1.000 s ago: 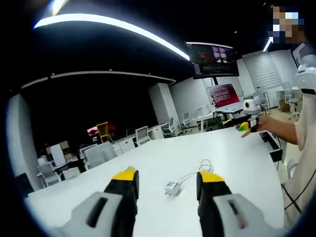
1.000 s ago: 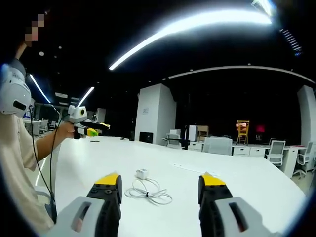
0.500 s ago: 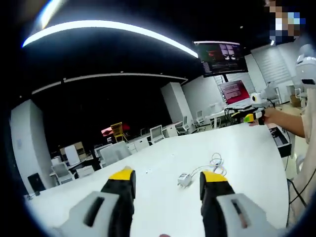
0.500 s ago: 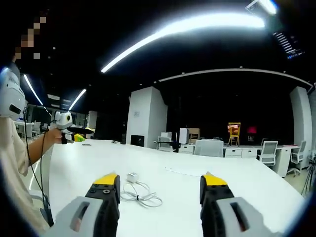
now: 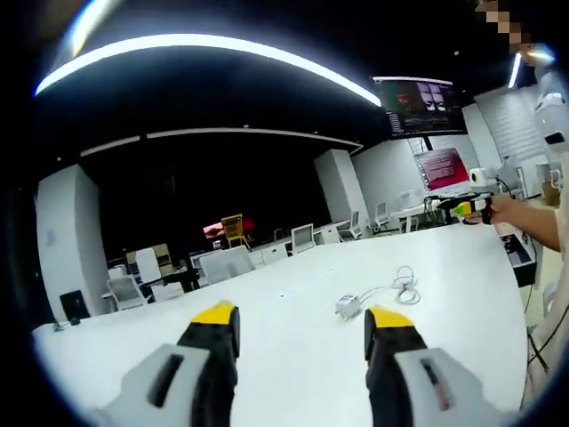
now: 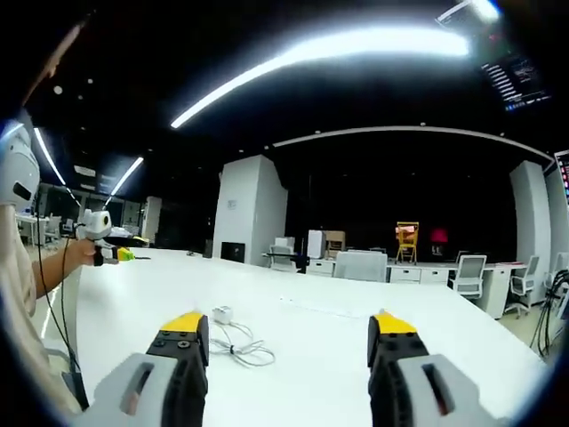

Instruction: Plug the desk Type‑C cable into the charger adapter.

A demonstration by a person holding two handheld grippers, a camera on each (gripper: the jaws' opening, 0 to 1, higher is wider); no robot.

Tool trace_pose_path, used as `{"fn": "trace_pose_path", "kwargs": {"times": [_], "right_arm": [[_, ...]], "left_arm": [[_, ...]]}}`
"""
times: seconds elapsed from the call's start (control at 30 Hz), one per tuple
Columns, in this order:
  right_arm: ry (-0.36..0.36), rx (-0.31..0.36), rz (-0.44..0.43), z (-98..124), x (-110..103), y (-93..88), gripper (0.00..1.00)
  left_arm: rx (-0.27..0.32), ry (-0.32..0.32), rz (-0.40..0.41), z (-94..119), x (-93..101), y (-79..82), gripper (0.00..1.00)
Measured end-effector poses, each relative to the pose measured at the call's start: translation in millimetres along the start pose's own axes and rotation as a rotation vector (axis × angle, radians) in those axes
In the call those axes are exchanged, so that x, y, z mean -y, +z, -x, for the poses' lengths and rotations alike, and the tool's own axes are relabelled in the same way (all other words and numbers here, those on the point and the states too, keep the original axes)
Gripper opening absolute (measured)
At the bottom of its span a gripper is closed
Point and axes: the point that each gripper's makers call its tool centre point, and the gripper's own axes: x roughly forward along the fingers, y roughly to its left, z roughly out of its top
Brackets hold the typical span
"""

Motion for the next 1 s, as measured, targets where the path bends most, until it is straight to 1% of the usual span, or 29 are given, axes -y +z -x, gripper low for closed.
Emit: {"fn": "trace_pose_path", "kwargs": {"times": [0.13, 0.17, 0.23, 0.43, 0.6, 0.77, 1.0], "right_arm": [[-0.026, 0.001, 0.013, 3, 3, -2.2, 0.73], [-0.038, 0.006, 0.009, 4, 4, -4.1, 0.73], [-0.042, 0.01, 0.0, 4, 4, -6.8, 0.74], [-0.059, 0.013, -0.016, 8, 5, -13.5, 0.74], [-0.077, 0.01, -0.023, 12, 7, -20.7, 0.74], [-0.089, 0.009, -0.027, 15, 9, -23.8, 0.74], [-0.104, 0.009, -0.037, 17, 13, -28.5, 0.74]], "left_arm": [[-0.001, 0.016, 0.018, 4, -0.1, -9.7, 0.57], [0.0, 0.029, 0.024, 6, -0.9, -14.0, 0.57], [-0.002, 0.037, 0.028, 7, -0.4, -17.2, 0.57], [0.003, 0.044, 0.042, 9, 2.4, -20.2, 0.57], [0.024, 0.075, 0.056, 13, 3.6, -22.4, 0.57], [0.005, 0.091, 0.052, 15, 4.1, -29.7, 0.57], [0.007, 0.1, 0.077, 16, 5.0, -33.2, 0.57]]}}
